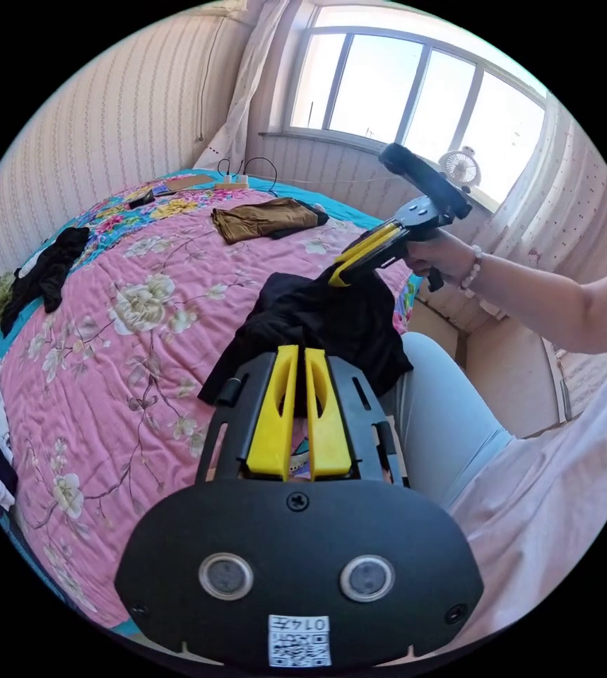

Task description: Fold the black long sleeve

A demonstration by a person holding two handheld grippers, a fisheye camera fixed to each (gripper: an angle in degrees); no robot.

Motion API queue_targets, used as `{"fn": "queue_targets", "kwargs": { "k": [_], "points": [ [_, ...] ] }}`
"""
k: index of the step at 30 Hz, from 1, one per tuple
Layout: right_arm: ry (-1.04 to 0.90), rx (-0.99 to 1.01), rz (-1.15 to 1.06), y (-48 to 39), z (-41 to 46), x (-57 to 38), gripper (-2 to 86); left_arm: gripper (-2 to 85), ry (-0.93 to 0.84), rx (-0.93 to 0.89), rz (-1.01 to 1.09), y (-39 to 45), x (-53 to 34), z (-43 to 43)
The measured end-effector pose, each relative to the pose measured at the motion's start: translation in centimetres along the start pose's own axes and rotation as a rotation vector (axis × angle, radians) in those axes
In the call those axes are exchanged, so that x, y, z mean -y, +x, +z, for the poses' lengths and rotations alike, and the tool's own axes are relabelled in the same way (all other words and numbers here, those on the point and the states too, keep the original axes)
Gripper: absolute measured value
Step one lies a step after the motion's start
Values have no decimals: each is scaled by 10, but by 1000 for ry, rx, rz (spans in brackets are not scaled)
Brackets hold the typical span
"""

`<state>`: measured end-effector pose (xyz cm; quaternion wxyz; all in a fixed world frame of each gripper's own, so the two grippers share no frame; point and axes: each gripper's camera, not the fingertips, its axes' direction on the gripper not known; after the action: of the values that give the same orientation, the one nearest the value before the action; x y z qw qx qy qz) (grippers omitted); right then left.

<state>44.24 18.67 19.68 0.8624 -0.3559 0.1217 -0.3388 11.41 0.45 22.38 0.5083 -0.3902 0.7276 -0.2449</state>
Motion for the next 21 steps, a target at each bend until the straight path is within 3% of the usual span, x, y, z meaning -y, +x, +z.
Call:
{"fn": "queue_targets", "kwargs": {
  "k": [4, 10, 16, 19, 21],
  "points": [
    [276, 14, 257, 22, -47, -85, 35, -9, 97, 4, 18, 7, 16, -17],
    [286, 13, 693, 55, -50, -209, 32, -9, 122, 26, 60, 13, 54, -18],
    [175, 51, 824, 60, -33, -248, 56, 26, -32, -3, 42, 13, 82, 21],
    [278, 37, 804, 52, -50, -251, 75, 122, -153, -114, -31, 11, 91, 45],
    [371, 42, 764, 45, -62, -251, 90, 137, -220, -186, -84, 13, 93, 59]
  ]
}}
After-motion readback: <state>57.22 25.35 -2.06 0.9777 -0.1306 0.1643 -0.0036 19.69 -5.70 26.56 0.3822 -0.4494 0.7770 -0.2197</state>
